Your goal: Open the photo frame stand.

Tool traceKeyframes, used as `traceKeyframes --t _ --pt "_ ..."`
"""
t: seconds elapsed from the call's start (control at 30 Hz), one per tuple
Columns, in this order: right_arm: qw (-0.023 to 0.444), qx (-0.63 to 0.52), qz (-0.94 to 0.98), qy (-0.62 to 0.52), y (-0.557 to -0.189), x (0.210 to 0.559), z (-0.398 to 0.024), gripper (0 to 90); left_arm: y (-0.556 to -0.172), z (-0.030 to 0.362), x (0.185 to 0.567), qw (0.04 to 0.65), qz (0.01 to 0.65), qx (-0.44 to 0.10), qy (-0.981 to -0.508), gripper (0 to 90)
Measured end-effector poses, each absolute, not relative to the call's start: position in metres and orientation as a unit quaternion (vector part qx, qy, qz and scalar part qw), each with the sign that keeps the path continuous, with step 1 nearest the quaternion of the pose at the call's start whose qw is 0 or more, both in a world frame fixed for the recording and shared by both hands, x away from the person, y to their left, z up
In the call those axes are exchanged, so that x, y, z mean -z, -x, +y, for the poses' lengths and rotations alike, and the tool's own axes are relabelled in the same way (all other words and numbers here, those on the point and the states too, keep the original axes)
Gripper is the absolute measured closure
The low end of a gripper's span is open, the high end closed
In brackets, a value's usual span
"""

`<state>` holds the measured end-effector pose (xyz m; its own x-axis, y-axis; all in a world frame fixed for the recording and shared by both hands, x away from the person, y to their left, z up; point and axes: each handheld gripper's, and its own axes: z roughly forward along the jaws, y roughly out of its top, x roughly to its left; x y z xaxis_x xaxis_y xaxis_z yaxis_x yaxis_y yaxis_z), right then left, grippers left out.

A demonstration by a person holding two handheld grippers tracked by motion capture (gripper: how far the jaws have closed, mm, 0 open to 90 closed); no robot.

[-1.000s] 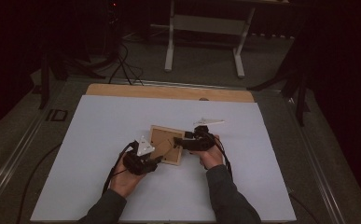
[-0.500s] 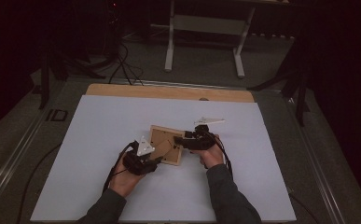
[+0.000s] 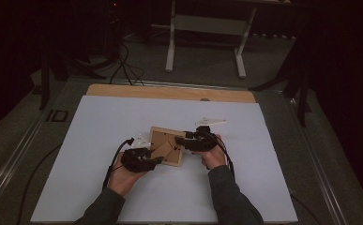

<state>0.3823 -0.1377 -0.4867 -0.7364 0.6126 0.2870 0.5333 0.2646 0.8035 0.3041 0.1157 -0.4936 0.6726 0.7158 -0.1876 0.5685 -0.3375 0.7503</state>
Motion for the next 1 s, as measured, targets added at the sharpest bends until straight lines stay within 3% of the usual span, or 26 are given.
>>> traceKeyframes --t 0.37,1.0 --pt "0.045 -0.486 0.799 -0.351 -0.378 0.482 -0.139 53.3 -0.307 0.118 0.496 0.41 0.399 -0.078 -0.816 65.2" --pt "0.076 -0.482 0.802 -0.345 -0.376 0.472 -0.134 54.6 -0.314 0.114 0.501 0.399 0.414 -0.119 -0.81 66.0"
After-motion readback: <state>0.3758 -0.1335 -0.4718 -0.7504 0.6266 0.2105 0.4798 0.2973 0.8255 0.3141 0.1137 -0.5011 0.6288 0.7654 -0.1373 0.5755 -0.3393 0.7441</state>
